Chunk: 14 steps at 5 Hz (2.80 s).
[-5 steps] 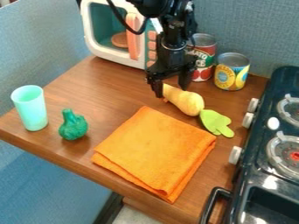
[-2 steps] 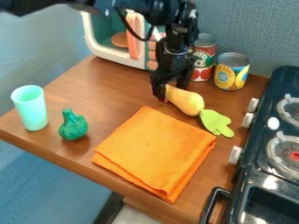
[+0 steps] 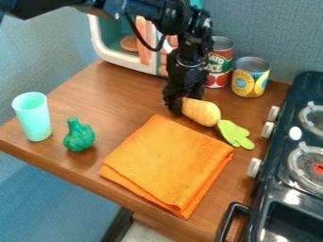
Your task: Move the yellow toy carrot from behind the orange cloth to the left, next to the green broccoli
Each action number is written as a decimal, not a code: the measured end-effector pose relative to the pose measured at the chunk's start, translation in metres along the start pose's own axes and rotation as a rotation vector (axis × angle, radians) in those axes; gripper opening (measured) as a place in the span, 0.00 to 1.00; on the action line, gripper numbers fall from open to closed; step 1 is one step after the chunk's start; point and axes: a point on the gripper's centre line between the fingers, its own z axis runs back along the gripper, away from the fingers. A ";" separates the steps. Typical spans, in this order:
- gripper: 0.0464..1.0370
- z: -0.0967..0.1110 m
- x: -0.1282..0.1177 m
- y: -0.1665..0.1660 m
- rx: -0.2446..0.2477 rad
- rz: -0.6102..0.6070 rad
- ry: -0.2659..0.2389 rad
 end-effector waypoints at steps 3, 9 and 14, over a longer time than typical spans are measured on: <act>0.40 -0.003 -0.002 0.001 -0.033 0.002 0.008; 0.40 0.035 0.067 0.067 -0.132 0.124 0.069; 0.40 0.063 0.147 0.089 -0.011 0.054 -0.136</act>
